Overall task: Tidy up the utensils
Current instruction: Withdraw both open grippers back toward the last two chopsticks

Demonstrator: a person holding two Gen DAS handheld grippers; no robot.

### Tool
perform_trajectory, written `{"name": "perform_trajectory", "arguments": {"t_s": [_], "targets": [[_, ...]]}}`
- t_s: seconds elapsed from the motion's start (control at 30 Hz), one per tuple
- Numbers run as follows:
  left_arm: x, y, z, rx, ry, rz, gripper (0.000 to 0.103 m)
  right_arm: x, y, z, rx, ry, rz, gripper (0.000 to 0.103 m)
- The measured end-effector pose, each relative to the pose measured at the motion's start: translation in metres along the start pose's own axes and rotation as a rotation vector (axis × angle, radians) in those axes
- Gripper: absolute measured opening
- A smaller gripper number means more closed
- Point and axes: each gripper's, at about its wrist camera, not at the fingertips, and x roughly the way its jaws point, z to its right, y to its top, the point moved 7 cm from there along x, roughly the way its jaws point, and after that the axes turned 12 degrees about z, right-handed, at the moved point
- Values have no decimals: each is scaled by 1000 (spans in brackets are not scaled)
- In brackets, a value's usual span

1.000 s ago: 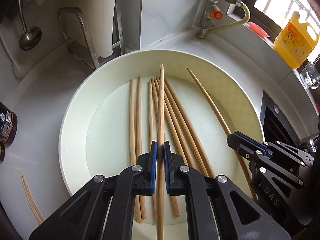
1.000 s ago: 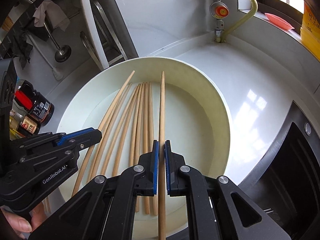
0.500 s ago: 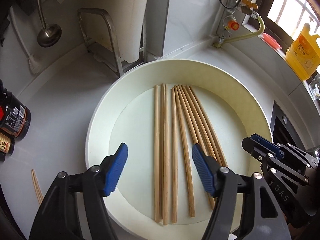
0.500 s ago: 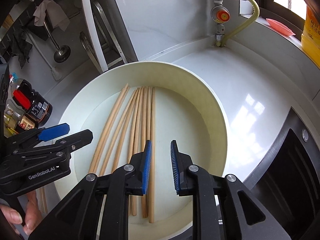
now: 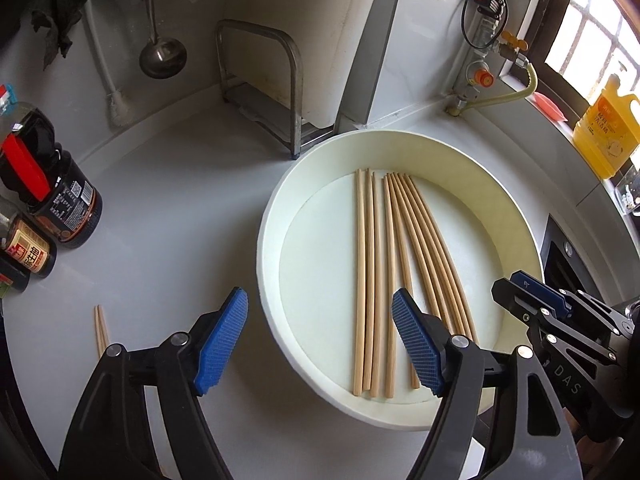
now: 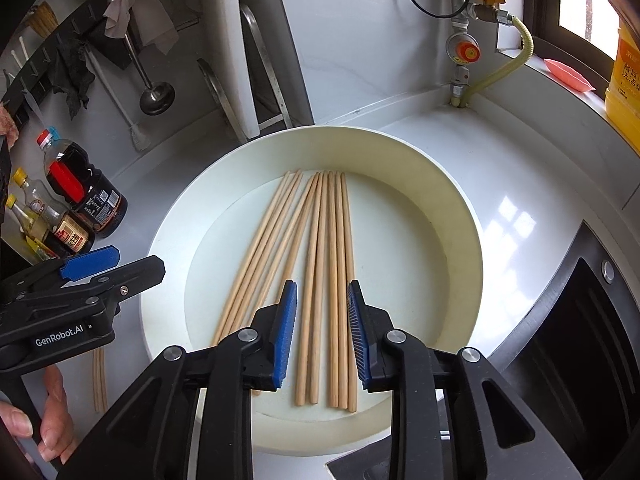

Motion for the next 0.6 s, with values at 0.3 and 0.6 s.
{"name": "perform_trajectory", "arguments": {"t_s": [0.3,0.6], "targets": [[-26,-21,-44,-43,45,11,75,-10,-10,-47,-61,47,-8,26],[-48,-36,-98,-93,99,25,76,-14,-18,-102,-117,100,3,32]]}}
